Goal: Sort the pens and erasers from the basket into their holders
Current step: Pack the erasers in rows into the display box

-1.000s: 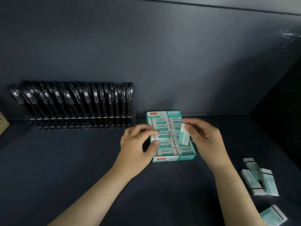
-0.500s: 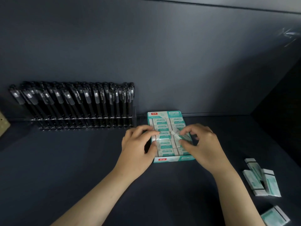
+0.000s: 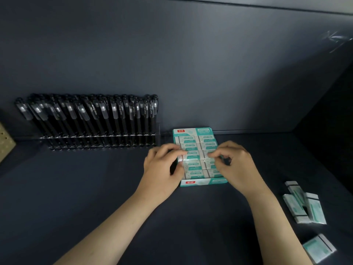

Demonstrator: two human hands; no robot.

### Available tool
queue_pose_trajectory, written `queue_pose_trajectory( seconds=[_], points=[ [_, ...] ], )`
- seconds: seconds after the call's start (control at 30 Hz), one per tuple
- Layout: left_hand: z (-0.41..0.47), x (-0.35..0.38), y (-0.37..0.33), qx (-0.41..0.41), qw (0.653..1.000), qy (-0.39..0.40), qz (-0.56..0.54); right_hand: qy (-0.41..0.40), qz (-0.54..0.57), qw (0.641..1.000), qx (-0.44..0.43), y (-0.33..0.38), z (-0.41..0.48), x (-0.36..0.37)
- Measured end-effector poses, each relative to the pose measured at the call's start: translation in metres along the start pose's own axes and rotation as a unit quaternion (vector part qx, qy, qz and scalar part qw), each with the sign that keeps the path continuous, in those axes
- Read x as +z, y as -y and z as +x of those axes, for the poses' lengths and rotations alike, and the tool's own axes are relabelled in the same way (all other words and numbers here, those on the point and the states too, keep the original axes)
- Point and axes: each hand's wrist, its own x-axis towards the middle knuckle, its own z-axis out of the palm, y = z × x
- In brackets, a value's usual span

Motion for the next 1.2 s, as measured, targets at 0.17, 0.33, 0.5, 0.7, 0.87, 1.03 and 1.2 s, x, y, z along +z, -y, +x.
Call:
queue_pose_trajectory(
  seconds=[0.17,0.33,0.5,0.7,0.87,1.03,1.2],
  points=[
    [-0.006,0.0,-0.005,0.029,0.999,-0.018,0.022,0.039,0.074,0.996,0.032,0.003,-0.013,-0.029],
    [-0.022,0.016,-0.042,0.112,0.992,-0.033,0.036,0.009,0.035,0.997,0.075,-0.028,-0.053,-0.097],
    [-0.041,0.06,-0.093,0.211,0.976,0.058,0.022,0.008,0.001,0.979,0.204,-0.08,-0.095,-0.151],
    [-0.038,0.113,-0.155,0.139,0.968,0.192,0.078,0.061,0.036,0.967,0.246,-0.102,-0.12,-0.169],
    [-0.032,0.13,-0.169,0.103,0.967,0.199,0.12,0.07,0.073,0.972,0.211,-0.108,-0.123,-0.162],
    [-0.032,0.126,-0.164,-0.013,0.983,0.182,-0.026,0.052,0.133,0.972,0.184,-0.108,-0.124,-0.159],
    [-0.041,0.105,-0.164,-0.075,0.98,0.107,-0.153,-0.016,0.199,0.969,0.147,-0.094,-0.118,-0.156]
  ],
)
